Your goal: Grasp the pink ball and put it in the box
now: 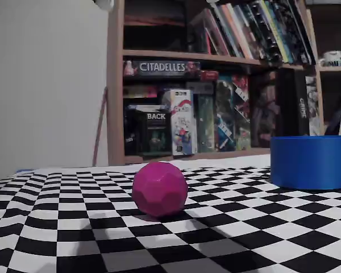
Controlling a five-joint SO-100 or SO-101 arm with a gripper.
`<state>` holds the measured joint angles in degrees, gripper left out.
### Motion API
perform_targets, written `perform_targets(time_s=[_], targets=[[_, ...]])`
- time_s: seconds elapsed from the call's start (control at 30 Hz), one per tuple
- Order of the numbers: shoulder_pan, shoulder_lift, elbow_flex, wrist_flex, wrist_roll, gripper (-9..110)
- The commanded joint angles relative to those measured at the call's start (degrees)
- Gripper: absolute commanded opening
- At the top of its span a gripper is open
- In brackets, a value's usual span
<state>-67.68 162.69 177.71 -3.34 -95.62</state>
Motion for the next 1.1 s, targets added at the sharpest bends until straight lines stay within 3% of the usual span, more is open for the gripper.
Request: perform_targets(time_s=[0.0,1.07], targets=[[-0.53,-3.08,-2.37,-1.05,-0.44,25],[-0.26,-27.95,-17.14,-1.05,-0.44,25]])
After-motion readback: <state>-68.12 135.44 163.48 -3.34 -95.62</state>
